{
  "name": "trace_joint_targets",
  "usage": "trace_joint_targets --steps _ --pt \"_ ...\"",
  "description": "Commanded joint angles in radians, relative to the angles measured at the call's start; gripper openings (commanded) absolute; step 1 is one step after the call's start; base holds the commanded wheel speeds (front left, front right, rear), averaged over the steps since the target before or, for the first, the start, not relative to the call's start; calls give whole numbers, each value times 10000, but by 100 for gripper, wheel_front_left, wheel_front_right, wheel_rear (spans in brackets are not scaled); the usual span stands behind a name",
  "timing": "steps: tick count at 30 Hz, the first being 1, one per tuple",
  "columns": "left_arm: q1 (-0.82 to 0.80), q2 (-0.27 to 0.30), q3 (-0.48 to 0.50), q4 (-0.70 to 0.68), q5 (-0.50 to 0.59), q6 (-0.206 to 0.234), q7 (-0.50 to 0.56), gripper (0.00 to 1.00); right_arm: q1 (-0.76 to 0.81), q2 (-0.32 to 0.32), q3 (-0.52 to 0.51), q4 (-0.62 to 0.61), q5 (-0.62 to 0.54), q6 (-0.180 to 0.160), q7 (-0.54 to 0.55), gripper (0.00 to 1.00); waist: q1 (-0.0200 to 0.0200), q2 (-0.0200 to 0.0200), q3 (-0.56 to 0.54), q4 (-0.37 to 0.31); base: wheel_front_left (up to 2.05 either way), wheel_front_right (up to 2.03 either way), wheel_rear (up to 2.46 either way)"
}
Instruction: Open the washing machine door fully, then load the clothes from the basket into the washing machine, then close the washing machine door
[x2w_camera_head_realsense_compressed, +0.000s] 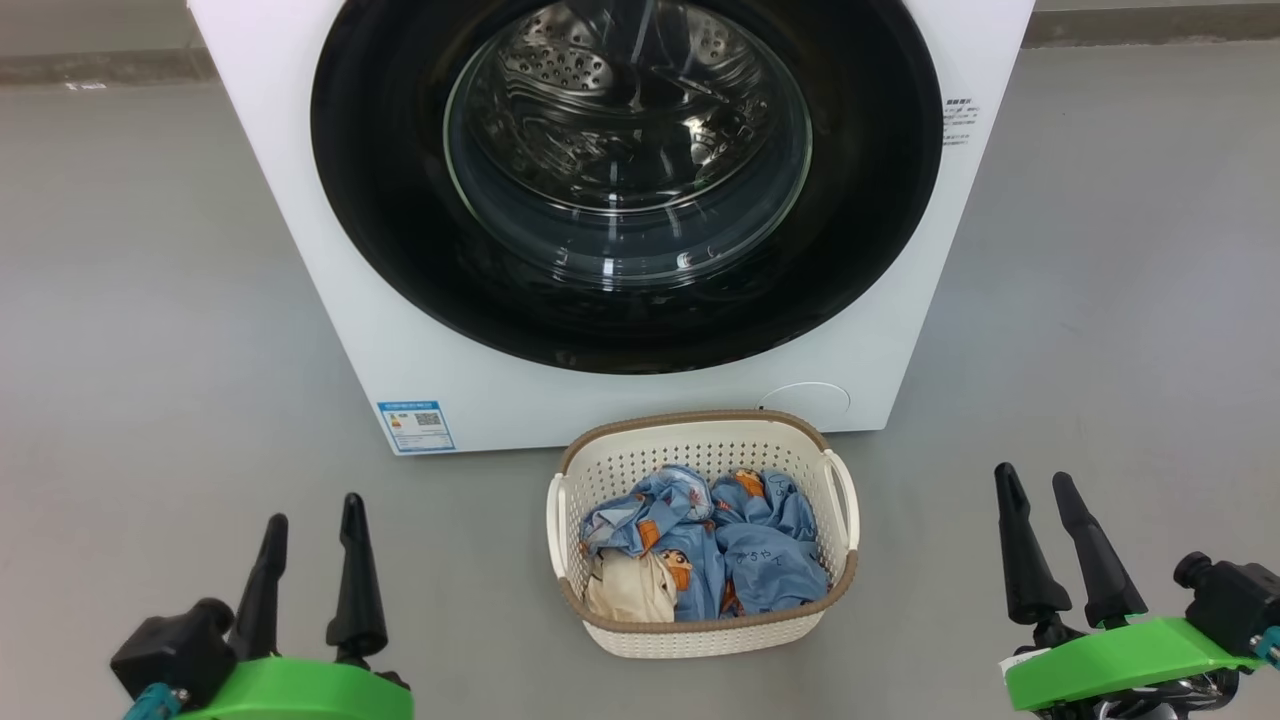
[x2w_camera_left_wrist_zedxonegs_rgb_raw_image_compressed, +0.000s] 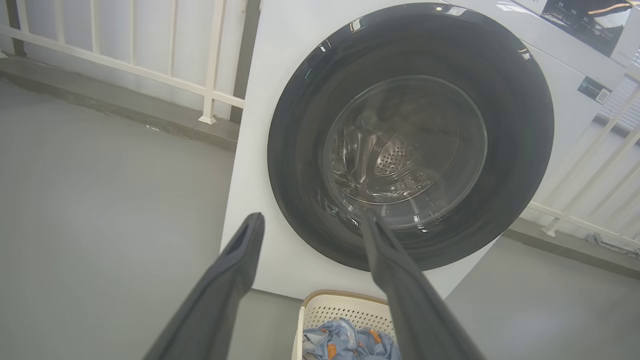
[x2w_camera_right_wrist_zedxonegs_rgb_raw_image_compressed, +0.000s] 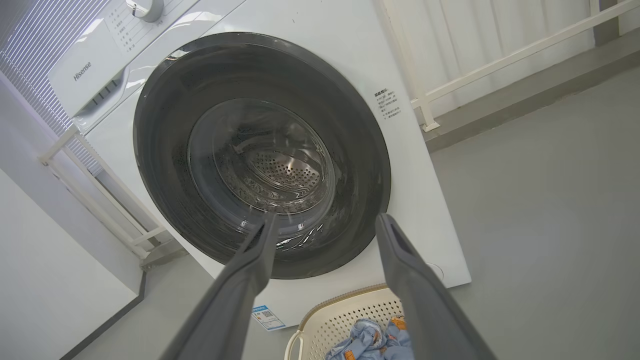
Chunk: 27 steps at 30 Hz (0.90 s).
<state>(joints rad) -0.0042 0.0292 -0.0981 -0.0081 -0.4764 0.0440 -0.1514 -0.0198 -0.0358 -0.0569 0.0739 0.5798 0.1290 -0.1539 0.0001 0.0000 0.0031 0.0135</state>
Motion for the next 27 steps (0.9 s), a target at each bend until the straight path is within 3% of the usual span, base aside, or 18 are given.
trace_joint_targets --steps 1,14,27 --pt "-222 153 154 -247 523 129 -192 100 -332 -116 257 -375 -626 13 -164 100 -1 0 0 12 0 0 0" --pt "-215 378 -397 -193 2637 781 -570 100 -234 -128 387 -356 -2933 15 -543 100 -1 0 -22 37 0 0 0" --pt "-178 287 -534 483 3155 796 -919 100 -213 -139 353 53 -3987 17 -893 100 -1 0 -54 24 0 0 0"
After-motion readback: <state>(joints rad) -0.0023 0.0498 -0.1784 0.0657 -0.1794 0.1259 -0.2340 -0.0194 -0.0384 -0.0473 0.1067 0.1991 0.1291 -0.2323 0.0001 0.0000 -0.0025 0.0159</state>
